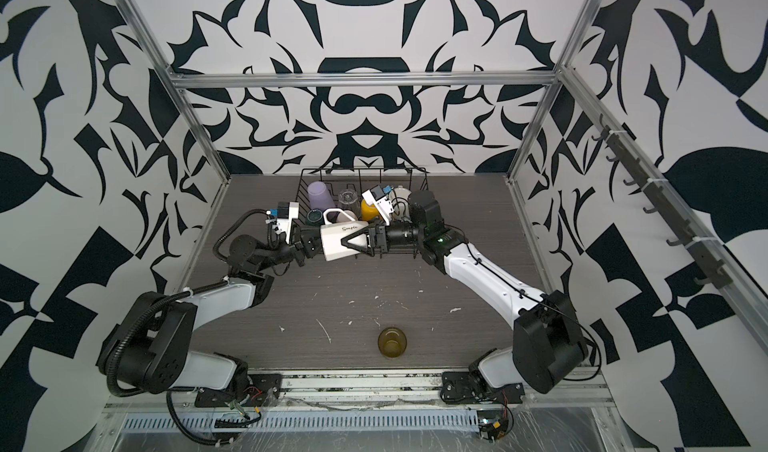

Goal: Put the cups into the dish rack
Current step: 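Close the right gripper on the white mug's body beside the left gripper, then hold the white mug with both grippers above the rack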

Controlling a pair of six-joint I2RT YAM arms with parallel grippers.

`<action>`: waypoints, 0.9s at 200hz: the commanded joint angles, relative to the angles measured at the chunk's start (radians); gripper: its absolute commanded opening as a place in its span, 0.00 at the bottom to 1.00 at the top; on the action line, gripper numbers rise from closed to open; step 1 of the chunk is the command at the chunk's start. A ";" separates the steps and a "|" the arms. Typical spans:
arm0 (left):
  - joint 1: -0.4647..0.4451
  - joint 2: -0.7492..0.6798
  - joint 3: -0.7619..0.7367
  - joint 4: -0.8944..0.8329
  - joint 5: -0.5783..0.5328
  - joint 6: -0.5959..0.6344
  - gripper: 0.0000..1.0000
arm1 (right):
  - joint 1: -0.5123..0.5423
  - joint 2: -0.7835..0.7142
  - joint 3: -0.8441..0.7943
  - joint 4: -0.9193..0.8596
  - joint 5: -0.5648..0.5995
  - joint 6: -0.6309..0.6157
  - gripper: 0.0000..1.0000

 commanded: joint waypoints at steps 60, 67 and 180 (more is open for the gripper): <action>0.008 -0.060 0.033 0.110 -0.016 -0.032 0.00 | 0.032 -0.007 0.064 -0.069 0.017 -0.078 0.82; 0.008 -0.060 0.034 0.110 -0.018 -0.032 0.00 | 0.033 -0.007 0.066 -0.078 0.019 -0.084 0.78; 0.012 -0.081 0.032 0.083 -0.030 -0.035 0.03 | 0.044 -0.012 0.078 -0.066 0.055 -0.070 0.00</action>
